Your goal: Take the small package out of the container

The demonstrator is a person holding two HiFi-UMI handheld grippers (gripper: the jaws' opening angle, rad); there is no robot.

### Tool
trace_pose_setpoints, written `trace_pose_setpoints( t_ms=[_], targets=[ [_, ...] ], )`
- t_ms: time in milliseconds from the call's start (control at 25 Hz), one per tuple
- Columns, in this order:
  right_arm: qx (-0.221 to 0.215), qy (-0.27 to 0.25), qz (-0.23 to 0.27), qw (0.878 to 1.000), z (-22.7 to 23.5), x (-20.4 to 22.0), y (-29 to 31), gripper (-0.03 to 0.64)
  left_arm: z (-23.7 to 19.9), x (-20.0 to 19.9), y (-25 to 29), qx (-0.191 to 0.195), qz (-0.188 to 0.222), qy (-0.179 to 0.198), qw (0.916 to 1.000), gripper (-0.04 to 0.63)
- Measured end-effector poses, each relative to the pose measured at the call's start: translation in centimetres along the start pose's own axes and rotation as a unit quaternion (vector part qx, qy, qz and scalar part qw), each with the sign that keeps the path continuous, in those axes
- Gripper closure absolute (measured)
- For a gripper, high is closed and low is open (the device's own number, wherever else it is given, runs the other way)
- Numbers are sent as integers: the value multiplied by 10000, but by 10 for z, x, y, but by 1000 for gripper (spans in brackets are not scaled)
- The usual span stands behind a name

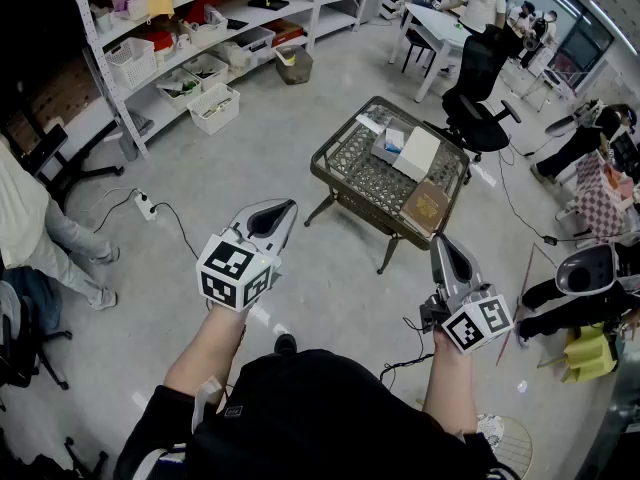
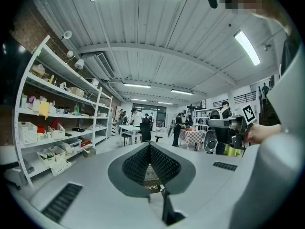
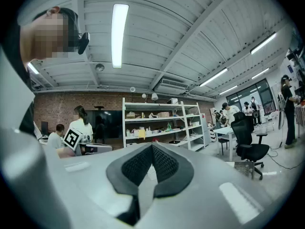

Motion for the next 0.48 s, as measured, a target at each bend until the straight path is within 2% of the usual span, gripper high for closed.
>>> trace_pose_setpoints(
  t_ms=[200,480],
  targets=[
    [-9,68,39,10000,8,3,0,609,8,-1,9,61,5,27,10000,597],
    [49,53,27,10000,12,7,11,609,-3,1,15,86,-56,11,9999,597]
  ],
)
Point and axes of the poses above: the fingertips, and each gripper's own axes: y forward along the fingers, z to its right, x out of its underside, the point moved 6 cm from there along -y, backward along the fingers, and after that the axes turned 5 degrees about z, right-handed, at the moved point
